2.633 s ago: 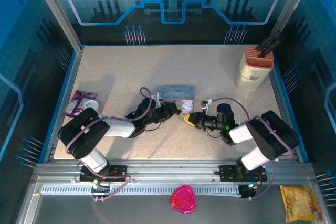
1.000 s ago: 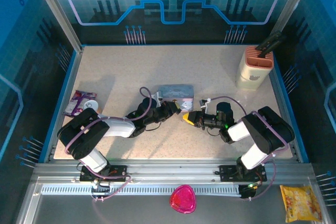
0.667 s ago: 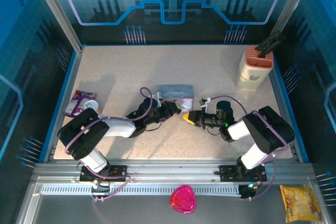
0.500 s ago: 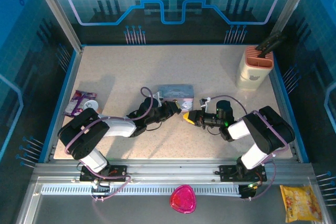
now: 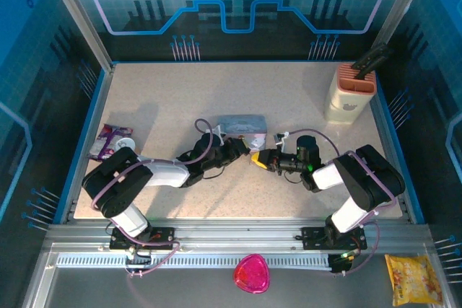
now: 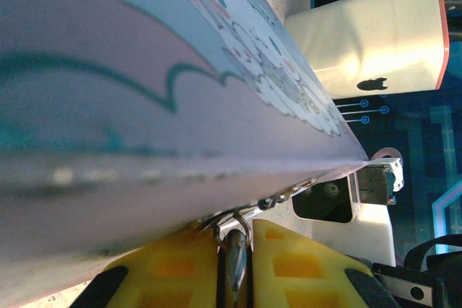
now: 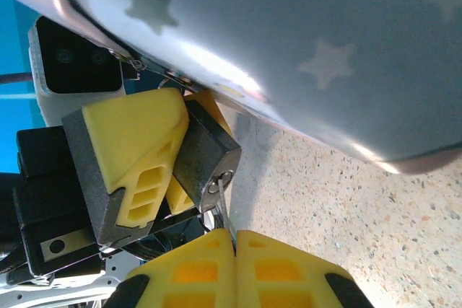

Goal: Unlock a padlock with a key

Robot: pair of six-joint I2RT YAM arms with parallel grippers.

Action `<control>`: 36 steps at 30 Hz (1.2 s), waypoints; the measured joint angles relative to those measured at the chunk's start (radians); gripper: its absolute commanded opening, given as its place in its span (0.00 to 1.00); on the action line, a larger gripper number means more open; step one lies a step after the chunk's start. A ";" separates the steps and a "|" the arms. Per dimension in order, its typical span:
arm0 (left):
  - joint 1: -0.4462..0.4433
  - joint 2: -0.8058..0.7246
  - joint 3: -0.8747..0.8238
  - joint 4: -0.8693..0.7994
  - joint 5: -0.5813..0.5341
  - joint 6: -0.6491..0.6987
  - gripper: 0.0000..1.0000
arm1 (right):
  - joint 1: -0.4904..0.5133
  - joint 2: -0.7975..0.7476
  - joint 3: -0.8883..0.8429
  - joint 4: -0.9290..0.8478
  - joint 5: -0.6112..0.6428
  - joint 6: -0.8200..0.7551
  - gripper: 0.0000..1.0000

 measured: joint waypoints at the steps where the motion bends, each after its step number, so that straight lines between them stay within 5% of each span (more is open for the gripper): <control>1: -0.002 0.003 0.002 0.000 0.001 0.000 0.06 | 0.000 0.000 0.001 -0.002 0.000 0.000 0.00; 25: -0.024 -0.003 -0.002 0.006 0.011 0.007 0.04 | -0.010 -0.006 0.002 -0.011 -0.015 -0.060 0.00; 36: -0.003 -0.053 0.000 -0.106 0.107 0.067 0.05 | -0.002 -0.059 -0.018 -0.091 0.050 -0.170 0.00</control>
